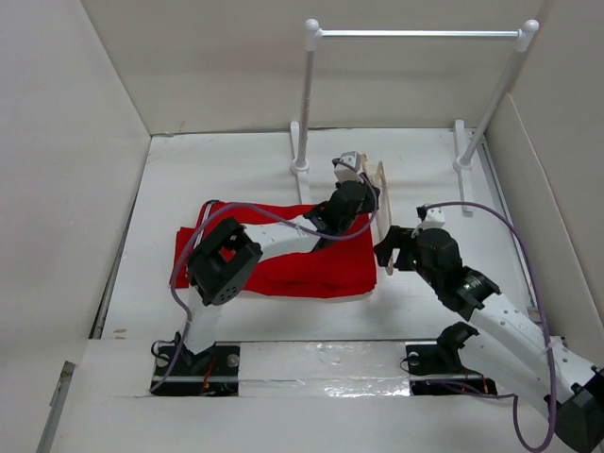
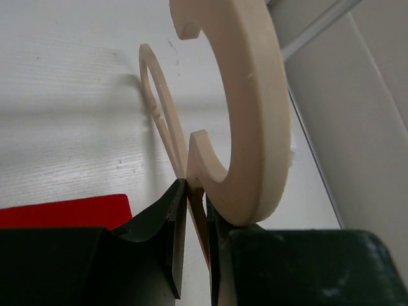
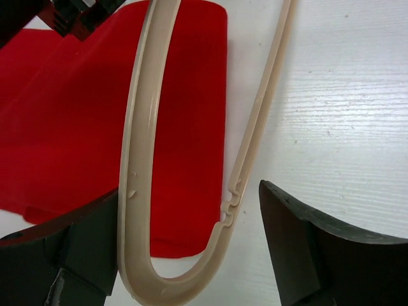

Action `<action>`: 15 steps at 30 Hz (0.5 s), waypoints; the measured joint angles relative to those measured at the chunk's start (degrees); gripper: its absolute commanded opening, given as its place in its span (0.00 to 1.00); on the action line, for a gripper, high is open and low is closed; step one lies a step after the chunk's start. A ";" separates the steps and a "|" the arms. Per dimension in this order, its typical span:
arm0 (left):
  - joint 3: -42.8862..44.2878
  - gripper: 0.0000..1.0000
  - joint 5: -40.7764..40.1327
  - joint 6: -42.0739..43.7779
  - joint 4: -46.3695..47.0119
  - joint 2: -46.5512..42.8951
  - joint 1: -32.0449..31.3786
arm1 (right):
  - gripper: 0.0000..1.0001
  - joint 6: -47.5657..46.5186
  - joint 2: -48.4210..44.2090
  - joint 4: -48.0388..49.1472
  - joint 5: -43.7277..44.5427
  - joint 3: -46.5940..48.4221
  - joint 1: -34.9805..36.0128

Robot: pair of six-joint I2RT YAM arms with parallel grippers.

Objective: Place the trousers on the hanger
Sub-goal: Pick up the hanger from the clothesline.

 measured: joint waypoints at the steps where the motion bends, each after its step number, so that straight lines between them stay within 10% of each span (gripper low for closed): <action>1: -1.92 0.00 -0.02 -1.03 1.27 -1.03 -0.07 | 0.85 -0.15 -0.94 -0.85 -0.81 0.20 -0.02; 8: -12.39 0.00 -2.45 -6.93 9.70 -6.25 -2.71 | 1.00 -1.84 -5.73 -3.63 -9.11 1.60 -2.67; 15: -18.75 0.00 -3.74 -10.95 12.46 -6.16 -4.68 | 0.94 -3.54 -6.84 -3.65 -15.69 3.19 -4.98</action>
